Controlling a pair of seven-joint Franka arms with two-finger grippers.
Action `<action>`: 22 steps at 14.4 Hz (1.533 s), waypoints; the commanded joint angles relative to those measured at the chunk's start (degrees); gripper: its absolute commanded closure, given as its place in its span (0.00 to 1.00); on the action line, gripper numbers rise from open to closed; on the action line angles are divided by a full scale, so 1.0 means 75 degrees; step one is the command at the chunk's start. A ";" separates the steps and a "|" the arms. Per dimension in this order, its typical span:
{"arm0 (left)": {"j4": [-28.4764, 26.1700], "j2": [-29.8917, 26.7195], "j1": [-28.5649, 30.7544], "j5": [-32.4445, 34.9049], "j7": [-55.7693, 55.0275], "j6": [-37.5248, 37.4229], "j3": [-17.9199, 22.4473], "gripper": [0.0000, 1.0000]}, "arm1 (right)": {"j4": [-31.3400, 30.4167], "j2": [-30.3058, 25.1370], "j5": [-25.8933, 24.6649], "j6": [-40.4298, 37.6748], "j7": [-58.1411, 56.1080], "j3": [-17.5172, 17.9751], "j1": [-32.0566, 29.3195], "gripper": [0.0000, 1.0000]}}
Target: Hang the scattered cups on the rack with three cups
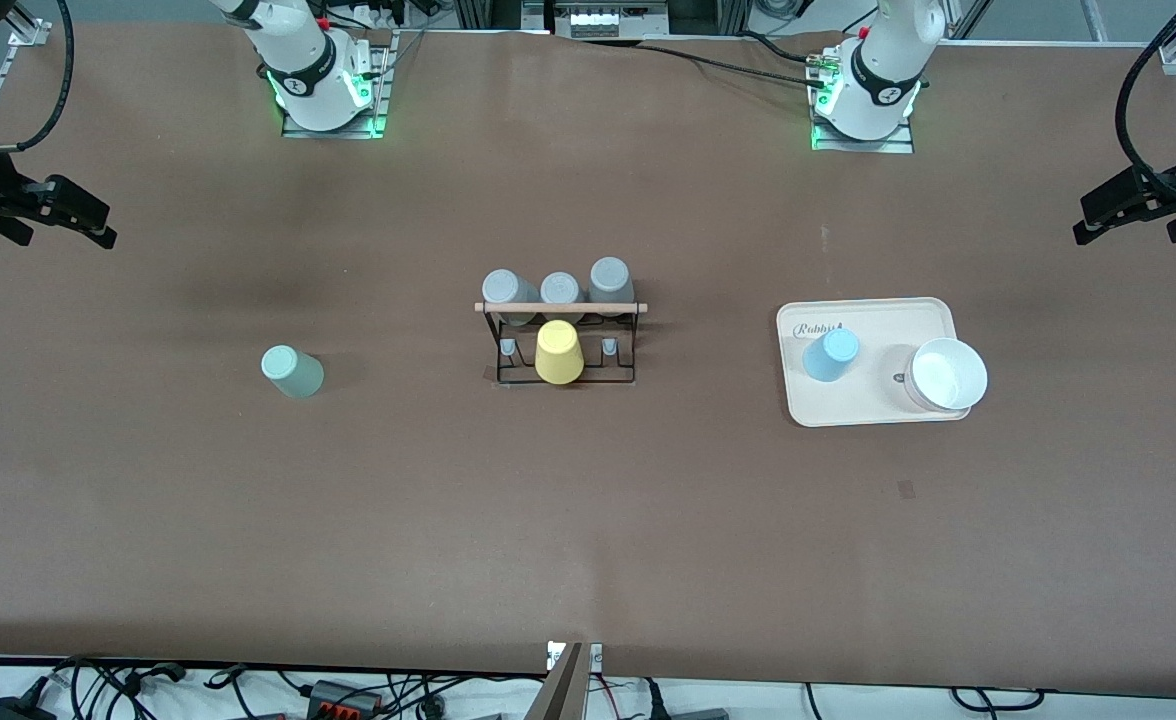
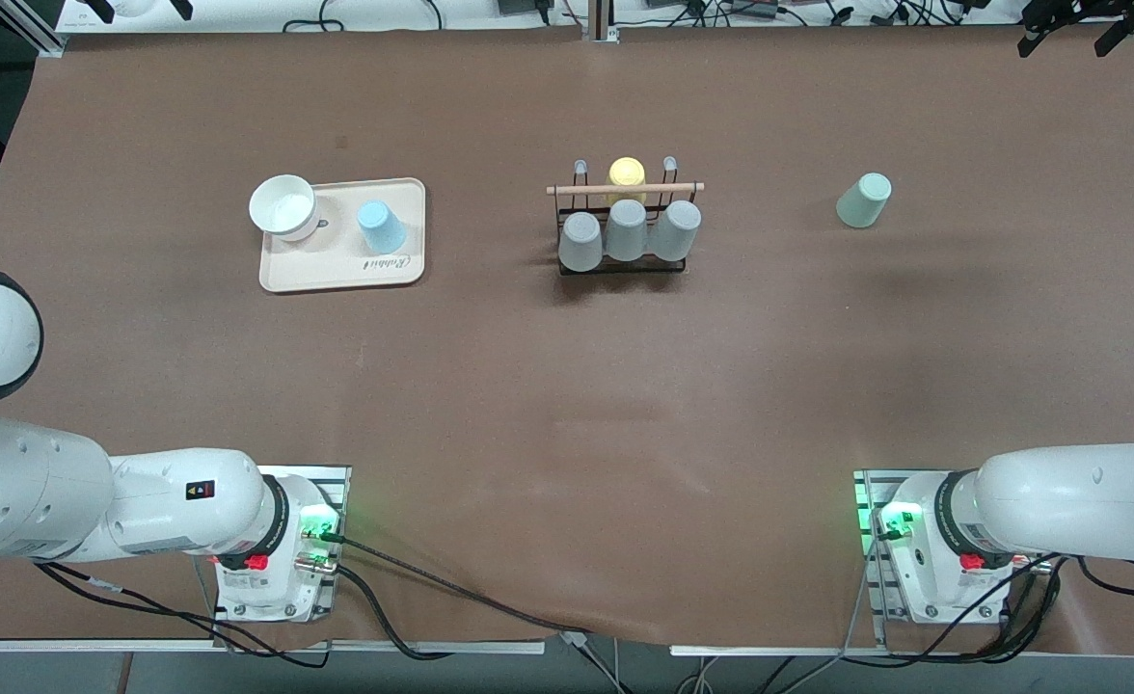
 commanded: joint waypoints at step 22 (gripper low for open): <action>-0.0335 0.1528 -0.0810 -0.0056 -0.0922 -0.0232 -0.0127 0.00 | 0.0306 0.0212 -0.0044 -0.0238 -0.0134 0.0043 0.0106 0.00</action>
